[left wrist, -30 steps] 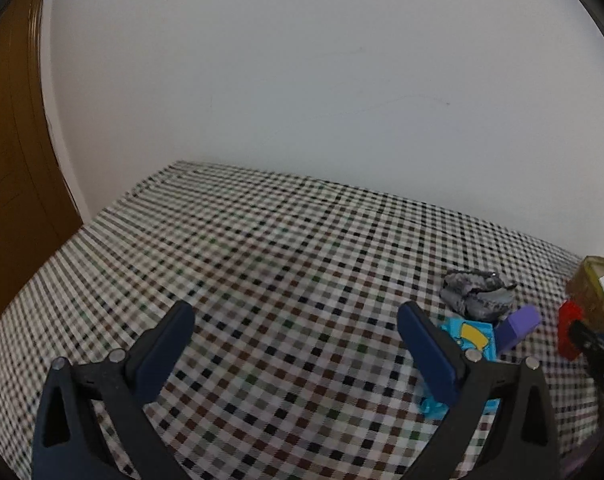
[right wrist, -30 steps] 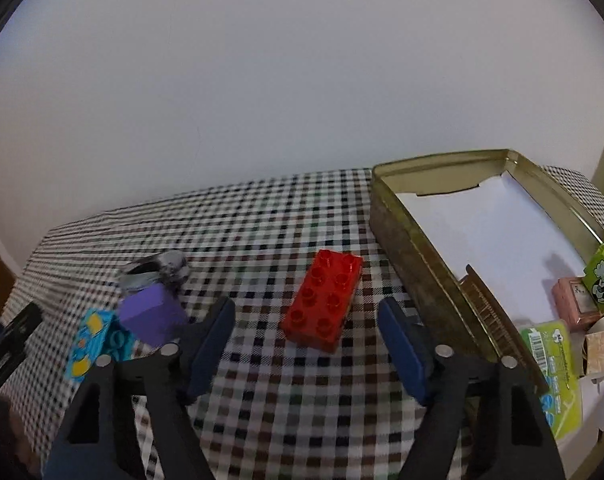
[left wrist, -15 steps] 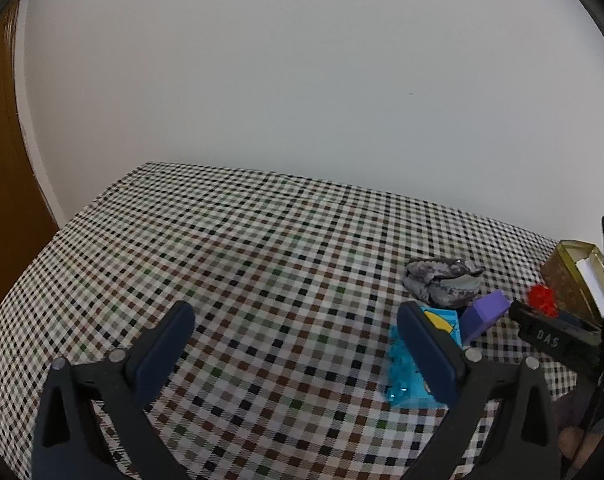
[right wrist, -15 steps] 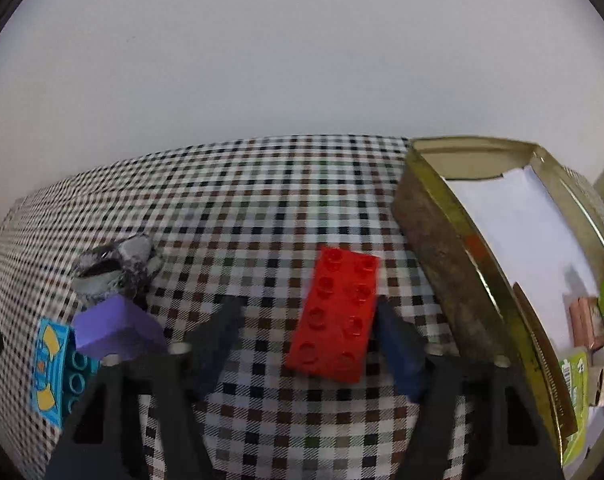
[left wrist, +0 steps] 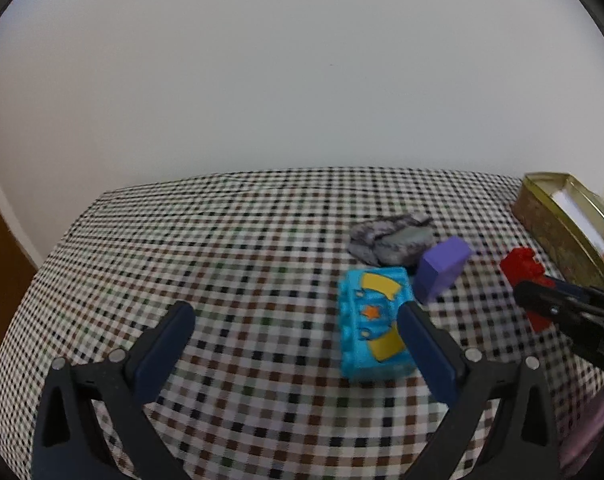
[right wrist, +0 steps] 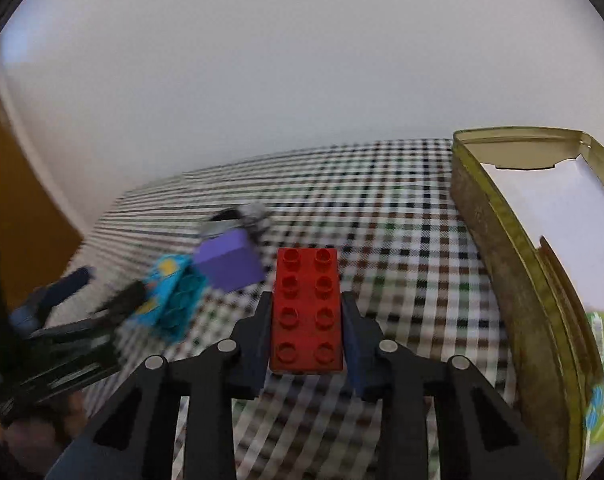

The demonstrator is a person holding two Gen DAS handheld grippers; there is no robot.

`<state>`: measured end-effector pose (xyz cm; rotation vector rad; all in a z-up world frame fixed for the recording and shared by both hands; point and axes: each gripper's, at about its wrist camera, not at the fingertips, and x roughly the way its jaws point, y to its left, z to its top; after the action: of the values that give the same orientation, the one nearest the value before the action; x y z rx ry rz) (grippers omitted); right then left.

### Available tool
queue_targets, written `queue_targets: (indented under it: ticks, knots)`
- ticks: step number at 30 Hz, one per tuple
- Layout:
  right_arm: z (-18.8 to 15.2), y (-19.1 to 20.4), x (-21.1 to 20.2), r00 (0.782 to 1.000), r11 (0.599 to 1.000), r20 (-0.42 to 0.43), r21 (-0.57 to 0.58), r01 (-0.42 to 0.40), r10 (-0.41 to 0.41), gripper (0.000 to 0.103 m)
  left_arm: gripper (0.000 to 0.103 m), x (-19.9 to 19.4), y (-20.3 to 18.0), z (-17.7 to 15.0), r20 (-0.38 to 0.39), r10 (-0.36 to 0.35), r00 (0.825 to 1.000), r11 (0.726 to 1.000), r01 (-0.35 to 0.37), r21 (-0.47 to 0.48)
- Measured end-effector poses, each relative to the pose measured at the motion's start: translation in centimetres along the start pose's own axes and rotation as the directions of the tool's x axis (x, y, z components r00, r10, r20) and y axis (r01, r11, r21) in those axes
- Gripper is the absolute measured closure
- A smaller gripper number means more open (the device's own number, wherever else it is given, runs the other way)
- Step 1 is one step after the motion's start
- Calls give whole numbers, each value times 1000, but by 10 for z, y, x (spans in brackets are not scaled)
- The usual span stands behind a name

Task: Organize rigid objects
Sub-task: 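Grasp the red toy brick with the right gripper while the left grasps the blue printed block, then carry the red brick with the right gripper while the left carries the blue block over the tin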

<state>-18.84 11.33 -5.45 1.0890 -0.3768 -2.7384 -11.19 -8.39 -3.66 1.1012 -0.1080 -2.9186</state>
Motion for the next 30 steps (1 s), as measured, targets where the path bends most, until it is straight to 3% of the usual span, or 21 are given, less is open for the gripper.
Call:
queue_targets:
  ticks: [3,7,10,12,14,15,18,19,20,24,27,30]
  knots:
    - [-8,2,-25,999,999,52,-51,-2,5,69,1,2,-5,-1,-18,-47,999,999,46,-8]
    - [-15,10,-46,995,994,97,-107,35,-25,69,2,4,-14,-2,-27,-55,998,998,55,-27]
    - [-7,15,-42,994,994,111,-109,31,-19,69,14,12,-21,-1,-64,-27,998,1000,25,-18]
    - [-4,14,-43,993,995,114,-103,18,-6,69,16,20,-22,1,-100,-28,995,999,24,-33]
    - [-11,13,-47,993,995,118,-102,17,-4,69,30,32,-23,2,-150,-40,988,997,29,-71]
    - [-13,13,-48,993,995,120,-101,17,-5,69,32,37,-23,2,-177,-44,983,996,29,-83]
    - [-13,12,-51,992,996,123,-90,17,-5,69,44,38,-33,4,-174,-7,985,999,-1,-44]
    - [-13,11,-52,992,996,125,-86,17,-6,69,57,37,-35,4,-169,-8,986,999,2,-36]
    - [-13,10,-53,992,996,128,-83,17,-6,69,61,36,-35,4,-163,-2,987,999,-3,-34]
    - [-13,8,-55,988,997,153,-71,12,-1,69,61,27,-26,1,-133,-30,991,994,15,-107]
    - [-10,9,-53,983,998,186,-68,5,8,69,61,6,-17,-2,-29,-58,998,986,53,-161]
    - [-8,9,-60,975,998,221,-69,-9,24,69,61,-11,-13,-7,48,-38,998,978,47,-201]
